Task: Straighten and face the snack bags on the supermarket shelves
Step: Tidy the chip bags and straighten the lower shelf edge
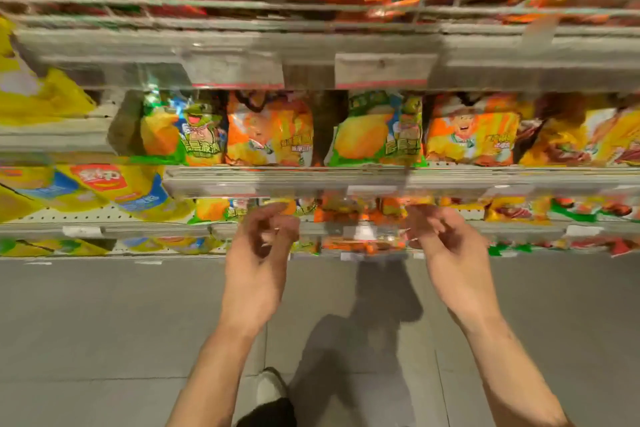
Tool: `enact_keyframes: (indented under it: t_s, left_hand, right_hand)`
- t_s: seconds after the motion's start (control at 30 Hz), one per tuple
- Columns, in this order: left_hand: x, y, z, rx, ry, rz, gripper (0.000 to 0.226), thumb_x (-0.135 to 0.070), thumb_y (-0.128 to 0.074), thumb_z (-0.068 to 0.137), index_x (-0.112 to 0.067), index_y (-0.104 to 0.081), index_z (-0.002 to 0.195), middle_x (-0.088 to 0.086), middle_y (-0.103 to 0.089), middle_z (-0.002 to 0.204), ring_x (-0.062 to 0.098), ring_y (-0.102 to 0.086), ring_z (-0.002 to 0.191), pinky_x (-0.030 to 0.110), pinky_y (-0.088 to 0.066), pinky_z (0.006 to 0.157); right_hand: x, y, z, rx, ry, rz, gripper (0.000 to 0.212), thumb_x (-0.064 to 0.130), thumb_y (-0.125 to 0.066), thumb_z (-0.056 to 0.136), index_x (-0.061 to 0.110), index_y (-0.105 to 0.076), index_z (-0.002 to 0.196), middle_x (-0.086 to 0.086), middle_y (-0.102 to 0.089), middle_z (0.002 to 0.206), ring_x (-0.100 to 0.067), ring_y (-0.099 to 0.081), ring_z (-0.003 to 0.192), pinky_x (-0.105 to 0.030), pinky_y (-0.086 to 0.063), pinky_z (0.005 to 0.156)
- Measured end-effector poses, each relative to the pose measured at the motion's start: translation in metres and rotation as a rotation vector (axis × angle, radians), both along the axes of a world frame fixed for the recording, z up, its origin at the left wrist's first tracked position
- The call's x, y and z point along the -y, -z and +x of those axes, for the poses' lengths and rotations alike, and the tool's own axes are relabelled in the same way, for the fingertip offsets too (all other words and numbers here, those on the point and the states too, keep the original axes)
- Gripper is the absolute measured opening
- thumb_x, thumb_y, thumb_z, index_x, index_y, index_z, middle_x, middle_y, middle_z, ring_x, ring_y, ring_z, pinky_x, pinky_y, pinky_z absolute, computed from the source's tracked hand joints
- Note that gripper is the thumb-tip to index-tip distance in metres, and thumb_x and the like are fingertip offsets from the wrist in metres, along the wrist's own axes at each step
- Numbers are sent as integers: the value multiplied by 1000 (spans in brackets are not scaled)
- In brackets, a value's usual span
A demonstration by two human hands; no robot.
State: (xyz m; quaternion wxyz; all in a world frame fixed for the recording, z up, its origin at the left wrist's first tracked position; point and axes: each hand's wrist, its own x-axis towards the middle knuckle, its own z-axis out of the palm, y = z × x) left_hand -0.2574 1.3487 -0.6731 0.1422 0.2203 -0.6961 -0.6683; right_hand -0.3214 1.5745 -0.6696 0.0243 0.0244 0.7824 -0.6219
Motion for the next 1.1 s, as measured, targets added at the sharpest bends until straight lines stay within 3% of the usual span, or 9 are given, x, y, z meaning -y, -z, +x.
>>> enact_keyframes:
  t_s: [0.1, 0.17, 0.27, 0.43, 0.5, 0.73, 0.93, 1.0, 1.1]
  left_hand:
    - [-8, 51, -15, -85, -21, -8, 21, -32, -71, 87, -25, -68, 107, -1, -75, 89, 22, -74, 85, 27, -58, 77]
    - [-10, 76, -24, -152, -28, -41, 22, -24, -76, 90, -22, -67, 110, 7, -73, 91, 22, -73, 84, 22, -56, 75]
    - [-8, 102, -33, -211, -11, -109, 19, -23, -74, 94, -24, -68, 112, 1, -74, 91, 15, -72, 85, 18, -55, 77]
    - [-6, 124, -44, -333, -13, -161, 22, -37, -70, 89, -35, -67, 111, 0, -76, 98, 19, -74, 96, 34, -57, 87]
    - [-7, 127, -49, -378, -28, -207, 21, -39, -71, 88, -39, -67, 109, -5, -75, 97, 18, -74, 94, 32, -58, 84]
    - [-14, 113, -70, -507, -60, -318, 17, -29, -72, 96, -34, -67, 112, -10, -74, 98, 14, -72, 96, 29, -60, 86]
    - [-30, 86, -86, -520, -88, -511, 17, -32, -68, 97, -32, -66, 114, -19, -72, 99, -3, -66, 97, 4, -46, 74]
    - [-39, 76, -96, -505, -76, -616, 21, -32, -66, 98, -28, -65, 118, -16, -70, 103, -2, -65, 97, 9, -49, 77]
    - [-52, 61, -118, -495, -67, -837, 28, -31, -65, 98, -22, -64, 124, -8, -68, 116, 9, -63, 106, 35, -55, 93]
  right_hand:
    - [-5, 51, -17, -114, -51, -30, 3, 30, -72, 94, 33, -71, 92, 10, -75, 85, -13, -69, 79, -22, -54, 73]
    - [-5, 80, -29, -192, -51, -60, 16, 21, -68, 98, 33, -72, 88, 9, -74, 79, -11, -65, 73, -24, -52, 69]
    - [0, 110, -40, -304, -57, -83, 20, 22, -66, 95, 38, -73, 87, 8, -73, 78, -11, -65, 72, -23, -52, 70]
    - [-4, 139, -50, -375, -118, -51, 11, 29, -67, 95, 39, -72, 94, 13, -76, 89, -4, -71, 82, -13, -53, 67]
    - [-8, 145, -55, -370, -115, -42, 8, 40, -68, 90, 39, -73, 97, 10, -77, 92, -5, -71, 87, -14, -55, 69]
    - [-21, 132, -75, -569, -131, -106, 8, 28, -69, 95, 31, -74, 100, 3, -77, 92, -14, -72, 89, -21, -58, 77]
    - [-30, 105, -92, -741, -64, 4, 5, 30, -66, 99, 33, -71, 99, 15, -72, 92, -4, -67, 89, -9, -49, 74]
    - [-30, 90, -99, -841, -4, 106, 6, 31, -64, 99, 31, -69, 103, 17, -69, 96, -4, -64, 95, -16, -50, 82]
    - [-25, 71, -116, -952, 68, 358, 20, 30, -62, 100, 20, -68, 116, 9, -63, 109, -15, -58, 110, -35, -48, 97]
